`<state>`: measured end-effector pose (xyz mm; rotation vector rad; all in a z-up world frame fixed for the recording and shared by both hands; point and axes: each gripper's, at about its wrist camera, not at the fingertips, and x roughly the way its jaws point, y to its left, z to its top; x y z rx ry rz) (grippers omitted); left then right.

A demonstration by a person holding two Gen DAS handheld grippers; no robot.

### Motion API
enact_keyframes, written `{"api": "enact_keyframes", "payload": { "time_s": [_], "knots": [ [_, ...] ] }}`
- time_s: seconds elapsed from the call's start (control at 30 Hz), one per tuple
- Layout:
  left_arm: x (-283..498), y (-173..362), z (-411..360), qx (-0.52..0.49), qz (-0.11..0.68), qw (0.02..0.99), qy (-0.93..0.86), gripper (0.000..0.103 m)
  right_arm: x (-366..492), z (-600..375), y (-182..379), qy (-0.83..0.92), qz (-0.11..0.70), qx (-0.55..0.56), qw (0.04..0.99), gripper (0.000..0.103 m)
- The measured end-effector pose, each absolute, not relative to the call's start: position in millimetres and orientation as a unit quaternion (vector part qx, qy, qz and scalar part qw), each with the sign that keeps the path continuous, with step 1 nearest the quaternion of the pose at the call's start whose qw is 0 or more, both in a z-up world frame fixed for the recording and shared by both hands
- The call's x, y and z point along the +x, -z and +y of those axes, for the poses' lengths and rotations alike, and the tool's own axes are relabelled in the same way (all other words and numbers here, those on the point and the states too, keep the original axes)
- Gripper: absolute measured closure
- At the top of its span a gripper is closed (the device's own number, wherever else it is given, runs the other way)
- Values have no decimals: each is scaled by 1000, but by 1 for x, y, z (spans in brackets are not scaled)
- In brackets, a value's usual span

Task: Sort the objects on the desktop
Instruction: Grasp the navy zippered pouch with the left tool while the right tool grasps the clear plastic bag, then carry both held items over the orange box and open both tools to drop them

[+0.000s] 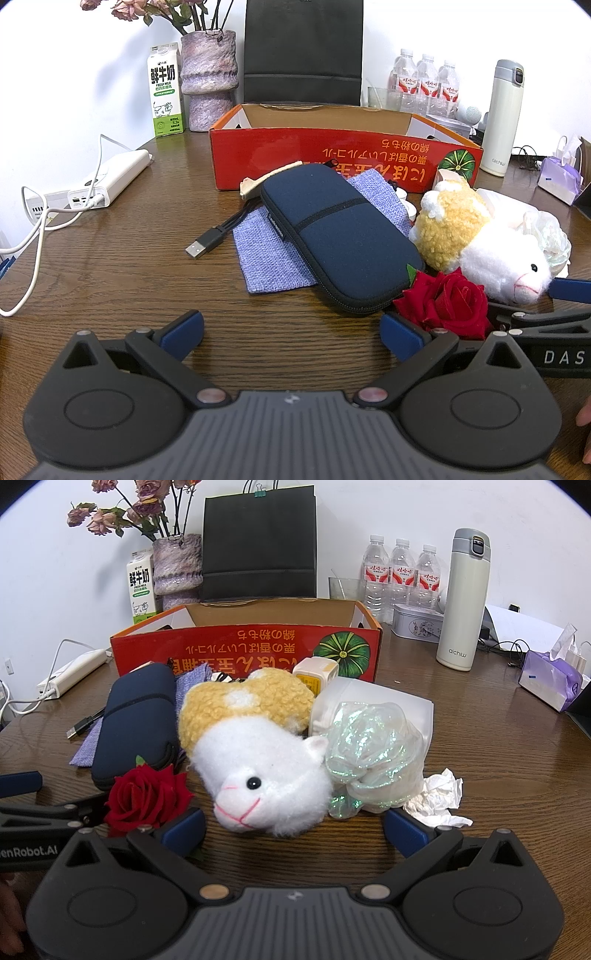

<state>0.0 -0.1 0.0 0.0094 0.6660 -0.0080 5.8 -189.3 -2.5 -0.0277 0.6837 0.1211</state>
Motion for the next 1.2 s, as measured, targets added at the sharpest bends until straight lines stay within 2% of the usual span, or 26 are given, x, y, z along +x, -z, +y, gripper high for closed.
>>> {"api": "enact_keyframes", "payload": {
  "time_s": [0.2,0.4,0.47,0.57,0.63,0.67,0.77,0.83,0.93,1.03,1.07,1.1,1.13,1.17,1.2],
  "knots": [
    [-15,-5,2,7,314,950,1,0,-9,-190,0,-88,342,-26,935,0],
    [-31,-38,22,-72,196,977,33,0,-44,-215,-21,-144,285,-14,948,2],
    [-10,-45,15,-71,205,976,22,0,-36,-228,-30,-128,264,18,956,9],
    [32,-46,-1,-47,252,967,8,0,-11,-245,-33,-99,264,68,957,25],
    [55,-38,-8,-38,289,956,20,0,8,-252,-30,-79,286,83,952,46],
    [63,-35,-11,-33,309,950,19,0,17,-255,-27,-77,291,92,949,51],
    [83,-29,-12,-46,326,944,13,2,25,-261,-24,-83,295,106,946,57],
    [88,-26,-11,-48,324,945,16,16,32,-260,-20,-88,305,100,943,58],
    [92,-26,-11,-52,331,942,20,25,32,-260,-17,-96,314,105,939,62],
    [86,-33,-8,-56,326,943,20,41,25,-255,-24,-97,298,90,945,71],
    [82,-38,-4,-64,319,946,15,65,23,-254,-28,-101,293,88,947,72],
    [77,-45,-1,-70,307,949,10,78,20,-253,-33,-105,286,88,948,72],
    [74,-51,2,-72,301,951,21,83,18,-253,-37,-108,279,86,950,73],
    [72,-55,3,-64,298,952,36,101,14,-252,-43,-108,269,84,953,73],
    [71,-58,3,-55,300,951,44,102,11,-253,-47,-107,260,84,956,73]
  ]
}}
